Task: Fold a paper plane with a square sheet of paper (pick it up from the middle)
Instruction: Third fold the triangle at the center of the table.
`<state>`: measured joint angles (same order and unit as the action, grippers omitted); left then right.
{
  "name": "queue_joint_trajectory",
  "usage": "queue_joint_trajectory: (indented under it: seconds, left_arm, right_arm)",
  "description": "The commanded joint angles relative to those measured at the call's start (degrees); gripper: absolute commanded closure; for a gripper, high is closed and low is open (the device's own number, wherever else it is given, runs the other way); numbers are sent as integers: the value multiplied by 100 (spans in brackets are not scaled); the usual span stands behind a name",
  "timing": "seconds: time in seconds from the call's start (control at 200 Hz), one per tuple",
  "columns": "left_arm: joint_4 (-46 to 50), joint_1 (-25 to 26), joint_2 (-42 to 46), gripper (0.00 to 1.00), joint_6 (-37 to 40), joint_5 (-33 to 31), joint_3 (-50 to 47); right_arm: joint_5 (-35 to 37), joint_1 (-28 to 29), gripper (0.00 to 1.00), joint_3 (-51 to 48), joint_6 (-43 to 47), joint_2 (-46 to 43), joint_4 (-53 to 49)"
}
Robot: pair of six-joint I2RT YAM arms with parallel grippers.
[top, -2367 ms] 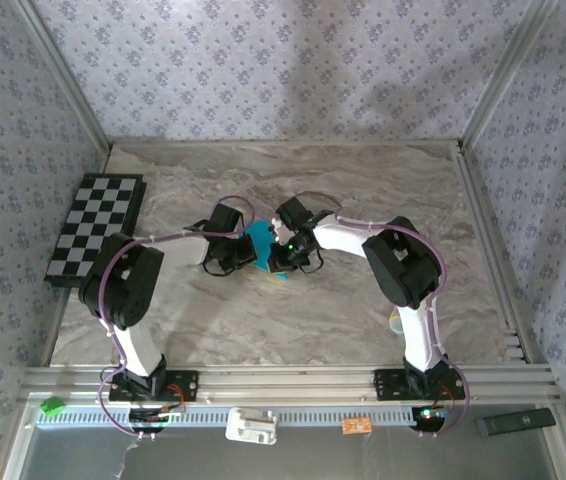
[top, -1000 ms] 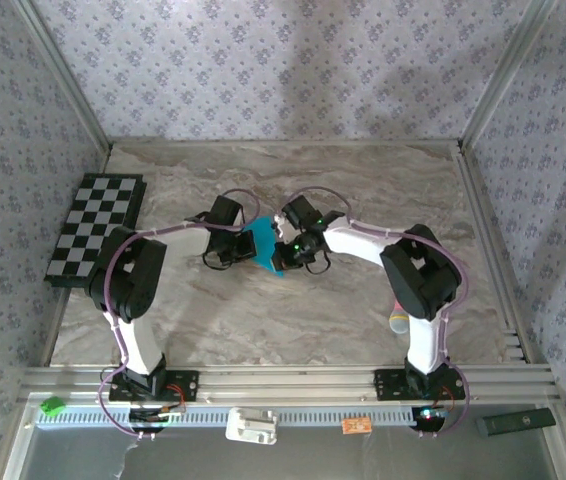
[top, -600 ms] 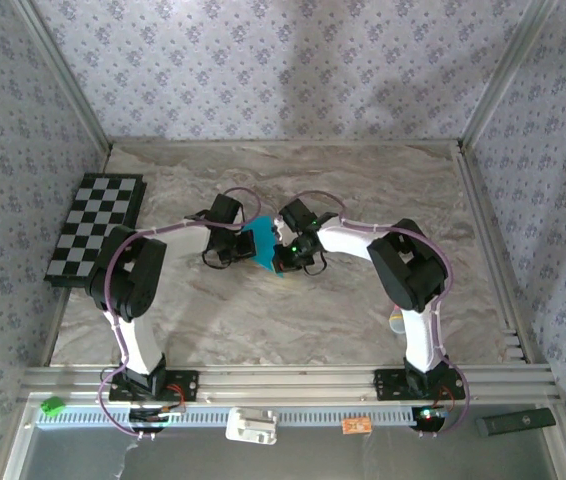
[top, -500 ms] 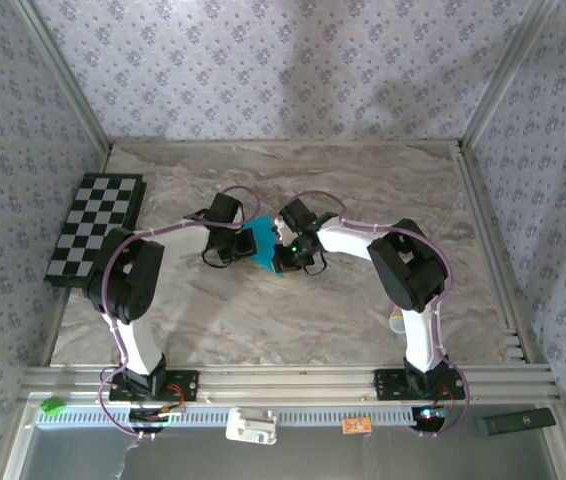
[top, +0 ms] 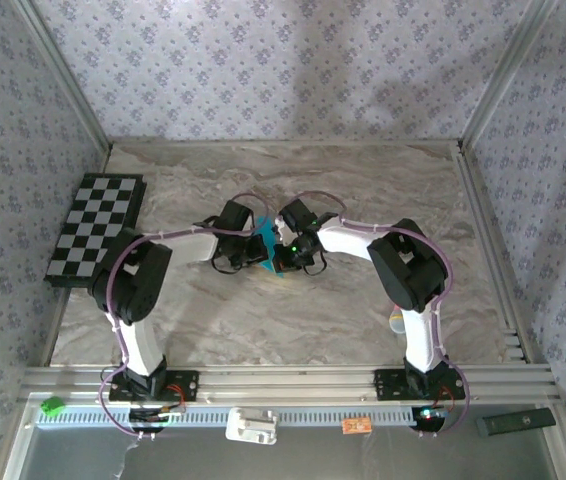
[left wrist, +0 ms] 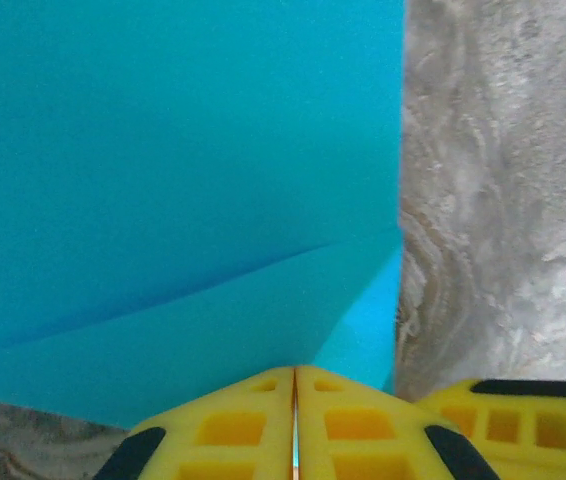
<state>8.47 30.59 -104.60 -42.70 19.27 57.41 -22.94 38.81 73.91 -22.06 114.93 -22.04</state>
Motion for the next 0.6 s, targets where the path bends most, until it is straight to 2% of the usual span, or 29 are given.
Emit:
queue_joint_trajectory:
  seconds: [0.0, 0.09, 0.36, 0.595]
  left_arm:
    - [-226, -102, -163, 92, -4, 108, -162]
    - [-216, -297, -167, 92, 72, -48, -329]
    - [37, -1339, -18, 91, 516, -194, -457]
    - [475, -1530, 379, 88, 734, -237, -137]
  right_arm:
    - [276, -49, 97, -218, -36, 231, -373]
    - [303, -96, 97, -284, 24, 264, -424]
    - [422, -250, 97, -491, 132, 218, -530]
    - [146, -246, 96, -325, 8, 114, -380]
